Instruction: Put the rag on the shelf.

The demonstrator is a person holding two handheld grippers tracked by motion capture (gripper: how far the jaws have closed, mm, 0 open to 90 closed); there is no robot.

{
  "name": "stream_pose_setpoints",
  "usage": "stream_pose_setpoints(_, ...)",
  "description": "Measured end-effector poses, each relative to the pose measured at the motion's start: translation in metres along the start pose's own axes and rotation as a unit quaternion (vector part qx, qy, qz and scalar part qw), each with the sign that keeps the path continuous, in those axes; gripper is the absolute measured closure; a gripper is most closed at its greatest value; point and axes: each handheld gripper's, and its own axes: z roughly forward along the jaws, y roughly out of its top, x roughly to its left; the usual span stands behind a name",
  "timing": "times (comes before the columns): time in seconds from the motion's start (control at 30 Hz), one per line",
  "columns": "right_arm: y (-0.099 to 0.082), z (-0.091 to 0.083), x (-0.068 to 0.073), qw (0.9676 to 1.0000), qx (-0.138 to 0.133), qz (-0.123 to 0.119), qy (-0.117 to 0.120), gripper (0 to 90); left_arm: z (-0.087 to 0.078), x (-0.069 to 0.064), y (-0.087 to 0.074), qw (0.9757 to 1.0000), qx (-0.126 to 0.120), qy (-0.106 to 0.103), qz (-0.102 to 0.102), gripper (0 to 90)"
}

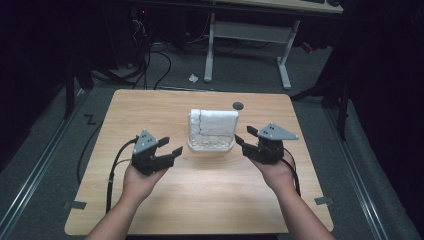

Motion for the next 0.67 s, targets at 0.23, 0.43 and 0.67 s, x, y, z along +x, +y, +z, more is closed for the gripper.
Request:
stream_pose_setpoints(0.23,-0.056,0.0,0.015,0.9988,0.048,0.001,0.002,44.4,0.003,-0.009,-0.07,0.9957,0.076,-0.031,-0.044,38.7)
stream_pose_setpoints(0.43,-0.125,-0.004,0.031,0.9961,0.088,0.007,-0.006,47.1,0.006,-0.03,-0.093,0.9932,0.113,0.006,0.029,39.3)
stream_pose_setpoints(0.67,-0.129,0.001,0.022,0.9943,0.105,0.023,0.002,45.1,0.01,-0.021,-0.094,0.9937,0.111,-0.005,-0.016,38.2)
